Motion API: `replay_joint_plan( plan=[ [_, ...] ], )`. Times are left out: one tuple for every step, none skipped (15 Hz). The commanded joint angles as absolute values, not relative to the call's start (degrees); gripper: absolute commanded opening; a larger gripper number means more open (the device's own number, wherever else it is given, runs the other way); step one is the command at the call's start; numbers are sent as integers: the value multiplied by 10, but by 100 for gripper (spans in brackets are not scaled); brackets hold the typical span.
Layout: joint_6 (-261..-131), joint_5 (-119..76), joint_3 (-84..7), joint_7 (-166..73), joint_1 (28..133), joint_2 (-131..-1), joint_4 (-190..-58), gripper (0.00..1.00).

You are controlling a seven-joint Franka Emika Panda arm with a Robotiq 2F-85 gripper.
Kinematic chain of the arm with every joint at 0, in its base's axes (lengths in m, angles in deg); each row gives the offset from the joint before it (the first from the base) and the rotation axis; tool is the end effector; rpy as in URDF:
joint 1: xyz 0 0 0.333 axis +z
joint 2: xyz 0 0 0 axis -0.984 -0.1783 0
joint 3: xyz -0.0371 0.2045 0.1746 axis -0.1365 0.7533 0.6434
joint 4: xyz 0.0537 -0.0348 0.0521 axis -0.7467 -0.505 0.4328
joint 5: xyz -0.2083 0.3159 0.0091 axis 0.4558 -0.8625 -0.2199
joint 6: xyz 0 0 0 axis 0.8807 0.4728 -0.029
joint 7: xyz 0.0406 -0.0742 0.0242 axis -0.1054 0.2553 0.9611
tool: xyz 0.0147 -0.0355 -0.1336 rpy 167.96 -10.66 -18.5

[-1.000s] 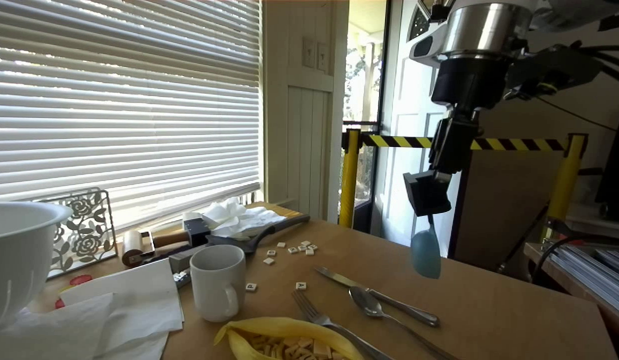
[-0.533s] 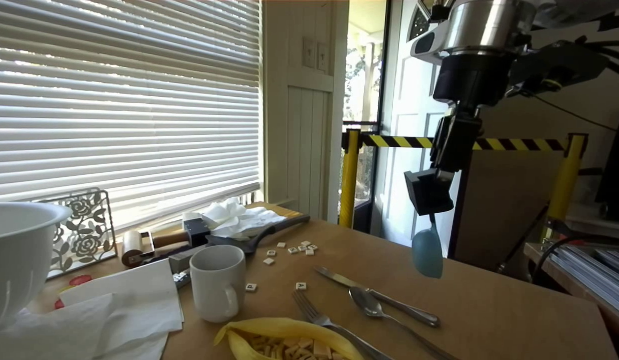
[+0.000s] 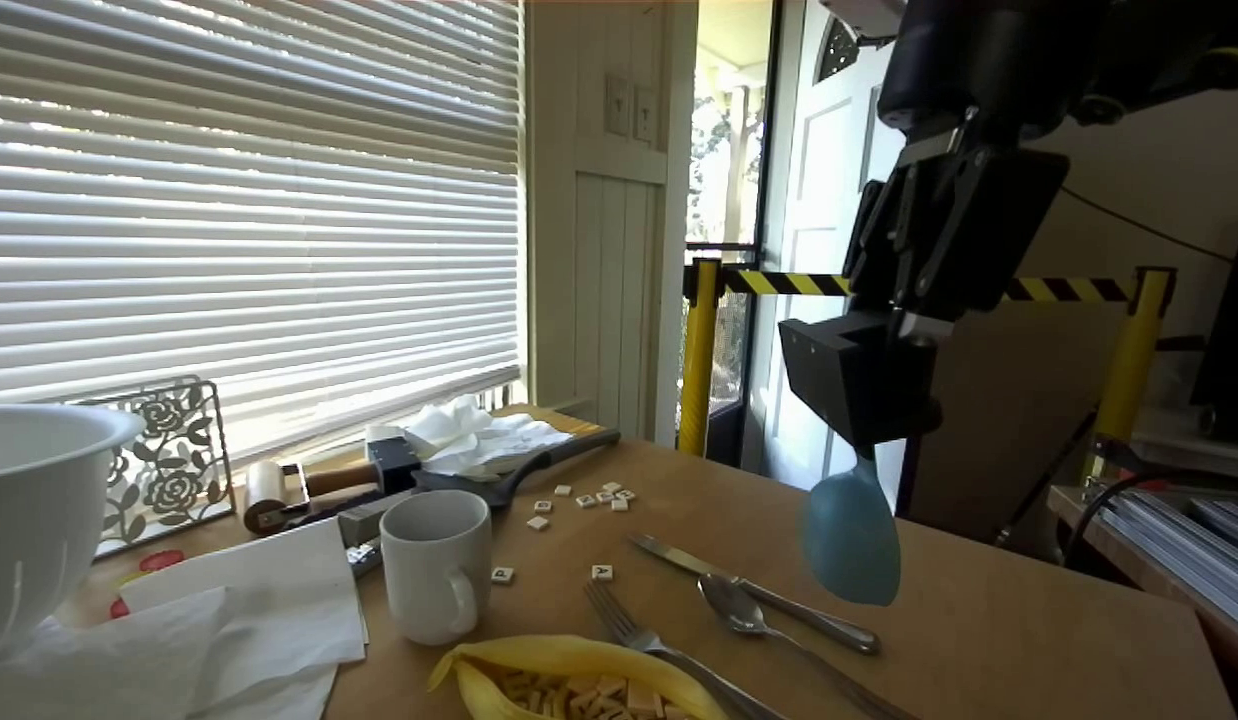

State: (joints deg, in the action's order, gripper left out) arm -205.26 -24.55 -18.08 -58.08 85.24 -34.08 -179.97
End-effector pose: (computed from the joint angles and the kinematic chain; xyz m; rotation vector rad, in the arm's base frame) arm 0.4162 0.1595 0.3030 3.1081 0.1514 0.3130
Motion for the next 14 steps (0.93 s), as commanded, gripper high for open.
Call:
replay_joint_plan(
  plan=[
    [-2073,-181,-172,-594,850,-420,-1732,35],
    [-2077,-170,-176,-587,851,-435,-1717,35],
    [-2087,-153,-179,-585,851,-452,-1703,35],
    [-2095,-148,-185,-574,855,-469,-1688,35],
    [-2100,-147,-190,-559,860,-487,-1672,35],
    [-2104,-153,-195,-542,866,-506,-1657,35],
    [-2105,-154,-198,-532,869,-524,-1642,35],
    [-2108,-149,-201,-524,871,-541,-1629,35],
    [-2111,-146,-206,-517,874,-557,-1617,35],
    [-2115,-130,-212,-519,876,-570,-1607,35],
    [-2118,-129,-217,-512,879,-582,-1597,35],
    [-2124,-125,-224,-509,883,-595,-1588,35],
    [-2129,-126,-228,-502,885,-607,-1579,35],
    [-2135,-123,-234,-501,888,-620,-1572,35]
  ],
)
